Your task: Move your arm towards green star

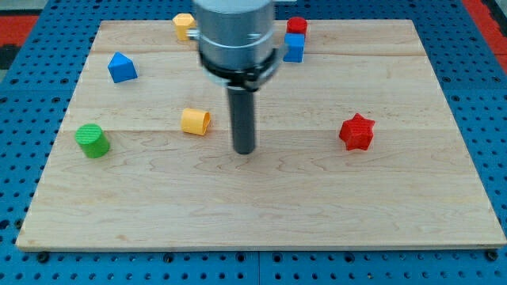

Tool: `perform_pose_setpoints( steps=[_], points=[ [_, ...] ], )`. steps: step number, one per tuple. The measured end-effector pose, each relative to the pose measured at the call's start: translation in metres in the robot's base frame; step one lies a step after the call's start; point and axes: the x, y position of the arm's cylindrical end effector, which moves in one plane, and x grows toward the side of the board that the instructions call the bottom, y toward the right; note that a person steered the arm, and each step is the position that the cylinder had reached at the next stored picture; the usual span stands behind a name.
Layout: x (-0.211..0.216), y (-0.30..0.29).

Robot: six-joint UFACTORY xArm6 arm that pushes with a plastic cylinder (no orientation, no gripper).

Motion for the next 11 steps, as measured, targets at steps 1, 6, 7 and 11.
perform_pose_setpoints(
  steps=[1,6,7,11],
  points=[
    [-0.019,-0.017],
    [-0.063,-0.024],
    [-0.063,-0.024],
    [-0.099,0.025]
  ],
)
